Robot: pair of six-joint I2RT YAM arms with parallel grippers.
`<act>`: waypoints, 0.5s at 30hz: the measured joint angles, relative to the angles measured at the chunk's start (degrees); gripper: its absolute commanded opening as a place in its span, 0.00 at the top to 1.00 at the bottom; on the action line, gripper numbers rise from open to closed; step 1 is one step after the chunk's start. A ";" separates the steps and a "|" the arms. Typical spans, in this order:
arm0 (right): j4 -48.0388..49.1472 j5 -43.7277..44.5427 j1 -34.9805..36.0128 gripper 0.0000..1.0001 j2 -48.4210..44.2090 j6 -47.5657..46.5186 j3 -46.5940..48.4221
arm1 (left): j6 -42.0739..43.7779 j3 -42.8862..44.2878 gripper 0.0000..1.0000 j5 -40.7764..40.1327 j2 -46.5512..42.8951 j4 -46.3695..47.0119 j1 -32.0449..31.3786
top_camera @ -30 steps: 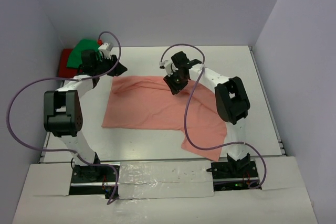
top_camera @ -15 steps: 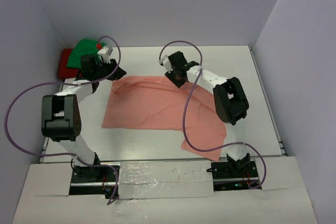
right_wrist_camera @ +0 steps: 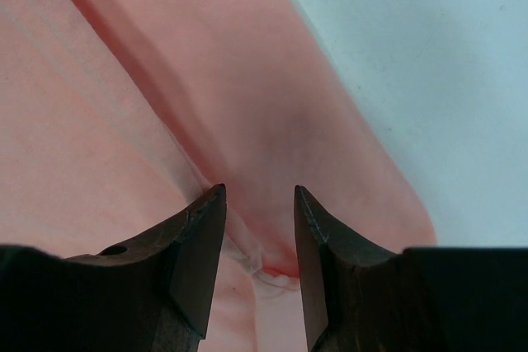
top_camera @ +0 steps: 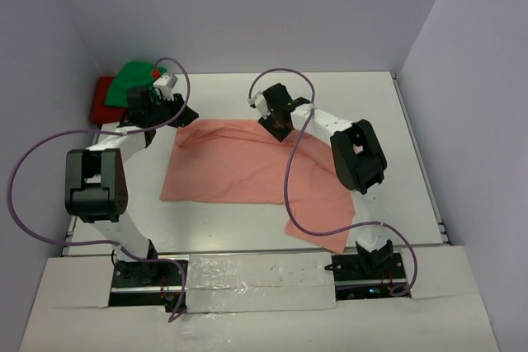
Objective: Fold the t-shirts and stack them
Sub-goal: Fold the tshirt
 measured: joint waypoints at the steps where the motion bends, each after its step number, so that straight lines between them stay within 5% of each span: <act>1: -0.24 -0.26 0.00 0.55 0.02 0.07 0.02 | 0.00 0.00 0.59 0.00 0.00 0.00 0.00; 5: -1.01 -1.07 0.00 0.66 0.15 0.02 0.04 | 0.00 -0.31 0.60 0.00 0.00 0.09 0.00; 15: -2.38 -3.21 0.00 0.67 1.16 0.15 0.04 | 0.00 -1.49 0.60 0.04 -0.09 0.07 0.00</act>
